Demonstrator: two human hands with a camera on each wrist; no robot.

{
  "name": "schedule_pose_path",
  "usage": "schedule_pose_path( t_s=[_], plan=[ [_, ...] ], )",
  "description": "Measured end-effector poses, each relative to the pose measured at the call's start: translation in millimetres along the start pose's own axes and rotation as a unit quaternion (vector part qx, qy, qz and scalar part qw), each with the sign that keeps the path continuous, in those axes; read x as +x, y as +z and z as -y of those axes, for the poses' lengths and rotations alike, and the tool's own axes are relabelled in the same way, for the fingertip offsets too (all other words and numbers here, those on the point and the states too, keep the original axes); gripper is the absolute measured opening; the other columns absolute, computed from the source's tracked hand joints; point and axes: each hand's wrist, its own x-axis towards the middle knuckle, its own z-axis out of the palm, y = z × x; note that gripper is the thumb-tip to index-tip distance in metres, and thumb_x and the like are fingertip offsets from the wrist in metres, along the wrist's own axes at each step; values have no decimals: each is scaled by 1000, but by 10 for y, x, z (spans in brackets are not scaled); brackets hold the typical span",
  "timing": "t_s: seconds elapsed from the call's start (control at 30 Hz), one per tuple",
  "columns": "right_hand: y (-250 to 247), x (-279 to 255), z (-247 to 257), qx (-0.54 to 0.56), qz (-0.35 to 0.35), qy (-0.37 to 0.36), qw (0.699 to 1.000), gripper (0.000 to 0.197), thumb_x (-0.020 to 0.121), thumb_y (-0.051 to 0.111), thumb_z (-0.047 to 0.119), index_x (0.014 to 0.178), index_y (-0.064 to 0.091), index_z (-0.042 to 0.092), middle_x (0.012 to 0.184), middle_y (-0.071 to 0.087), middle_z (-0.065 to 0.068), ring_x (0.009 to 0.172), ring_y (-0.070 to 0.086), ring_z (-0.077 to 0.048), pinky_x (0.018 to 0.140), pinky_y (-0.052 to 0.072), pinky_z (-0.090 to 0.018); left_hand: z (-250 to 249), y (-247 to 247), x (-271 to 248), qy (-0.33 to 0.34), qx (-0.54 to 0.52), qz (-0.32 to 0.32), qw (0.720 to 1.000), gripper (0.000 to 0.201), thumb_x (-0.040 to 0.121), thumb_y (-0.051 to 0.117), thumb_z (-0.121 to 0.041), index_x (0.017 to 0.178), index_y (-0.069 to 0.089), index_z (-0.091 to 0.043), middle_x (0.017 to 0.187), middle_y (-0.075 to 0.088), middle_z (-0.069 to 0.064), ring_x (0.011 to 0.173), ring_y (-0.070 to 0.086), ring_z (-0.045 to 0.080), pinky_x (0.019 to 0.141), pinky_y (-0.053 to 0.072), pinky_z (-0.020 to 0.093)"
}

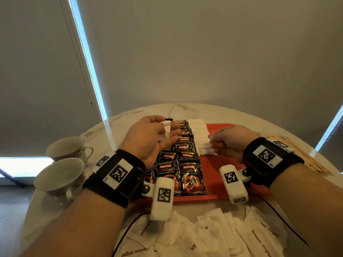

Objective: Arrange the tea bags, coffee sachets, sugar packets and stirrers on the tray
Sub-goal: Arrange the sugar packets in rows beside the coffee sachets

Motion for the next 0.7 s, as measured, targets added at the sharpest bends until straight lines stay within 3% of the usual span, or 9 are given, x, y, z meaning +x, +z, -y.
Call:
schedule_pose_path(
  t_s=[0.1, 0.17, 0.27, 0.33, 0.47, 0.57, 0.7],
  plan=[
    [60, 37, -10, -9, 35, 30, 999, 14, 96, 62, -1, 108, 67, -6, 93, 69, -19, 74, 68, -24, 79, 59, -37, 9, 10, -27, -3, 25, 2, 1000, 28, 103, 43, 9, 122, 54, -8, 108, 78, 19, 100, 77, 33, 73, 64, 39],
    [83, 57, -18, -9, 34, 26, 999, 14, 97, 63, 2, 108, 67, -7, 92, 69, -18, 74, 67, -24, 85, 59, -39, 5, 18, -39, -2, 39, 2, 999, 21, 106, 44, 3, 120, 53, -10, 108, 79, 15, 101, 77, 30, 76, 63, 39],
    [177, -24, 41, 31, 38, -43, 998, 15, 95, 67, 7, 103, 68, -6, 78, 64, -11, 58, 59, -15, 62, 53, -28, -1, 18, -30, 9, 63, 3, 998, 16, 108, 47, -7, 123, 54, -9, 109, 80, 9, 106, 76, 25, 81, 61, 40],
    [284, -166, 118, 74, 102, -84, 988, 23, 93, 71, 18, 105, 70, -2, 77, 63, -7, 57, 58, -11, 56, 48, -24, 5, 19, -29, 19, 71, 3, 997, 18, 107, 53, -10, 124, 59, -7, 111, 79, 8, 110, 75, 26, 83, 60, 39],
    [435, -426, 244, 91, 265, -117, 953, 46, 82, 76, 36, 116, 71, 6, 97, 73, -6, 81, 67, -16, 72, 54, -30, 14, 36, -65, 28, 47, 19, 998, 22, 100, 65, -12, 116, 67, 3, 109, 77, 16, 100, 76, 29, 87, 62, 42],
    [501, -484, 214, 114, 264, -155, 945, 41, 85, 75, 23, 120, 69, 3, 104, 76, -10, 88, 70, -18, 76, 56, -31, 5, 49, -88, 31, 40, 29, 998, 19, 96, 69, -12, 105, 68, 4, 104, 77, 18, 92, 75, 29, 88, 63, 47],
    [524, -449, 115, 171, 223, -141, 949, 14, 92, 70, 12, 104, 70, 5, 97, 75, -13, 78, 69, -18, 68, 59, -30, -8, 42, -73, 52, 36, 1, 998, 13, 96, 68, -10, 92, 65, 2, 89, 76, 16, 78, 76, 23, 67, 63, 33]
  ],
)
